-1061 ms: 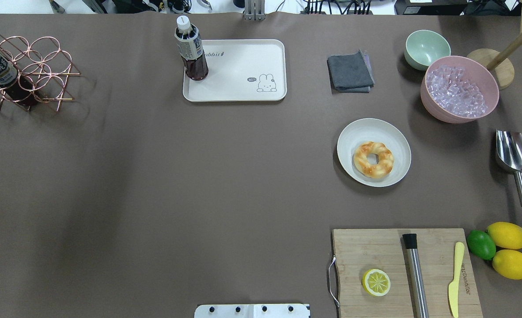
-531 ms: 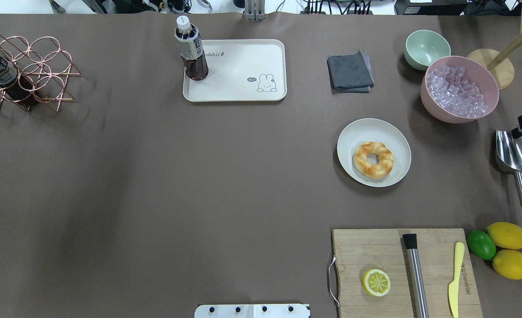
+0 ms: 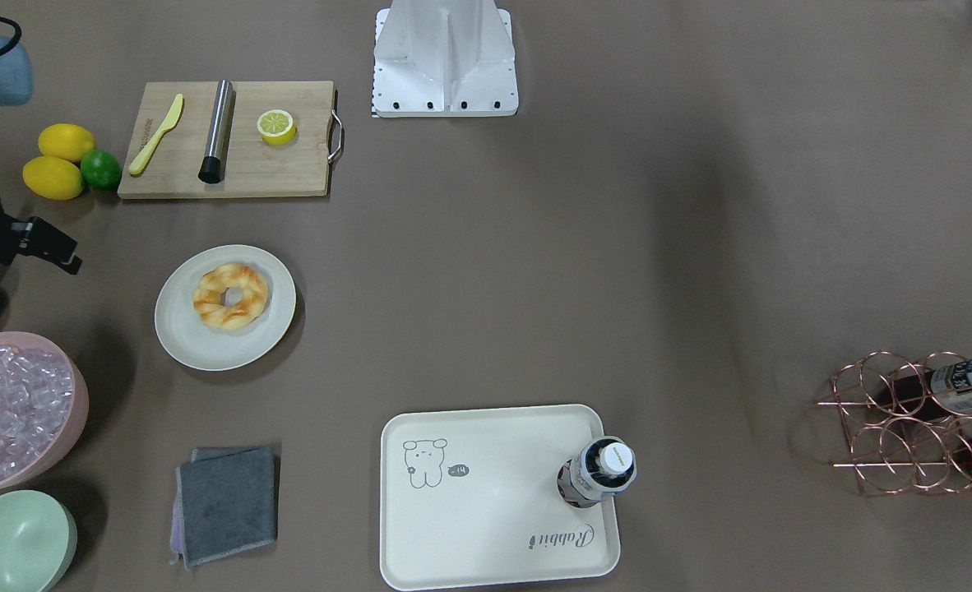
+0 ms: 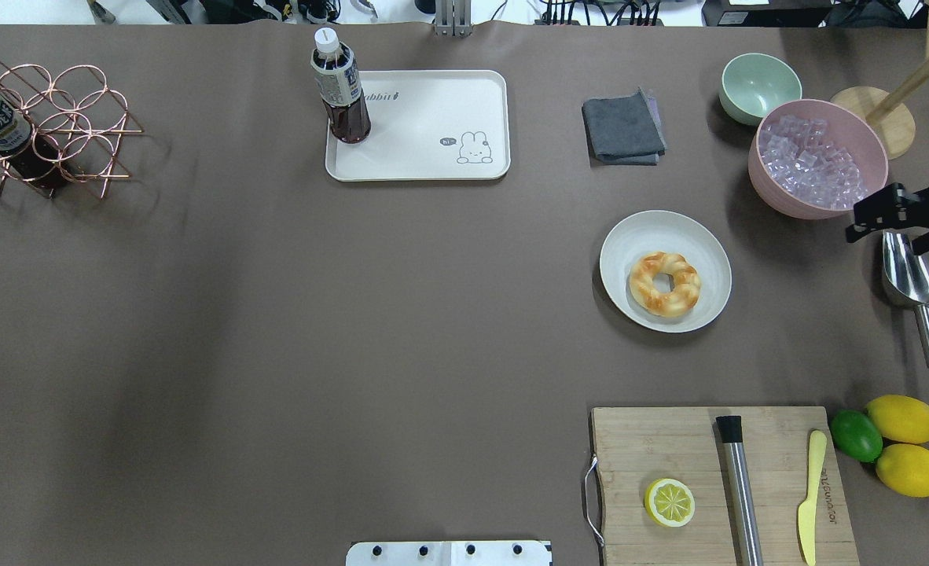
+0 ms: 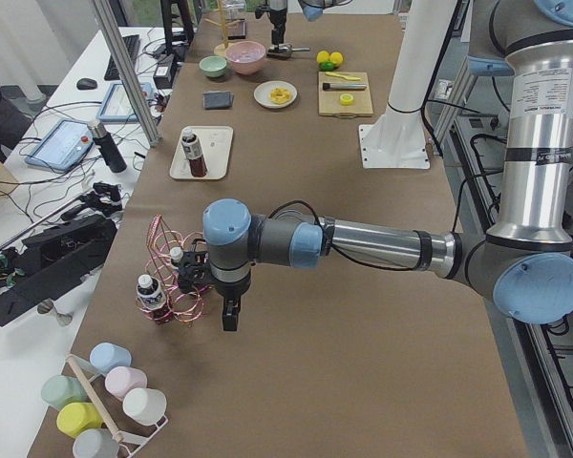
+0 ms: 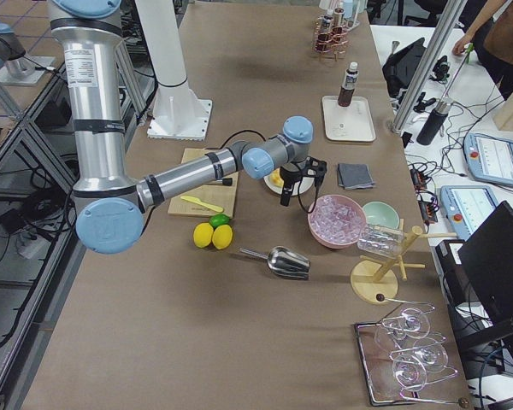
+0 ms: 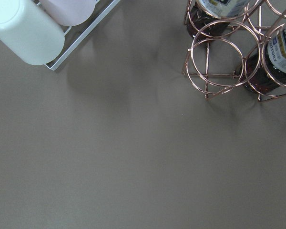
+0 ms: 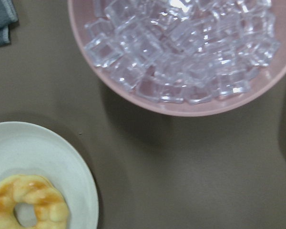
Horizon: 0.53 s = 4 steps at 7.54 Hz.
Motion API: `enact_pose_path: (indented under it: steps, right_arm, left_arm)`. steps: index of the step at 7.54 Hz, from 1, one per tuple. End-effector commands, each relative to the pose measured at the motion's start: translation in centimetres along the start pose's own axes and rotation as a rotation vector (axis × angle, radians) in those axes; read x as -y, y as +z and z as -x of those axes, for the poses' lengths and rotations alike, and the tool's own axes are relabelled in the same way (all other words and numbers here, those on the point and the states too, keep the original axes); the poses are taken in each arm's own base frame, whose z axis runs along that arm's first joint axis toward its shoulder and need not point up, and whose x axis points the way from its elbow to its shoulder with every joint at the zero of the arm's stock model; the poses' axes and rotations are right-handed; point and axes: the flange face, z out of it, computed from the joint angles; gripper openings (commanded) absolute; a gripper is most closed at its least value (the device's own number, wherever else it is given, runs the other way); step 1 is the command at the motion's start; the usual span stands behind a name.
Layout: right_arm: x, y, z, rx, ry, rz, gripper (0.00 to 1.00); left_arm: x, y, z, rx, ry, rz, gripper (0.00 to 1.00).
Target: Place donut on tray
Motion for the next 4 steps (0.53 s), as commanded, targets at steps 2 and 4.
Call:
enact_pose_path:
  steps: [2,4]
  right_arm:
    - [-3.2,5.4,8.7,-0.065,0.033,-0.068,0.99]
    - [-2.8,7.1,7.7,-0.036,0.014,-0.087,0.99]
  left_arm:
    - [-0.1,0.1,0.0,0.0,0.0,0.001,0.99]
    - [-0.2,0.0,0.0,0.0,0.0,0.001,0.99]
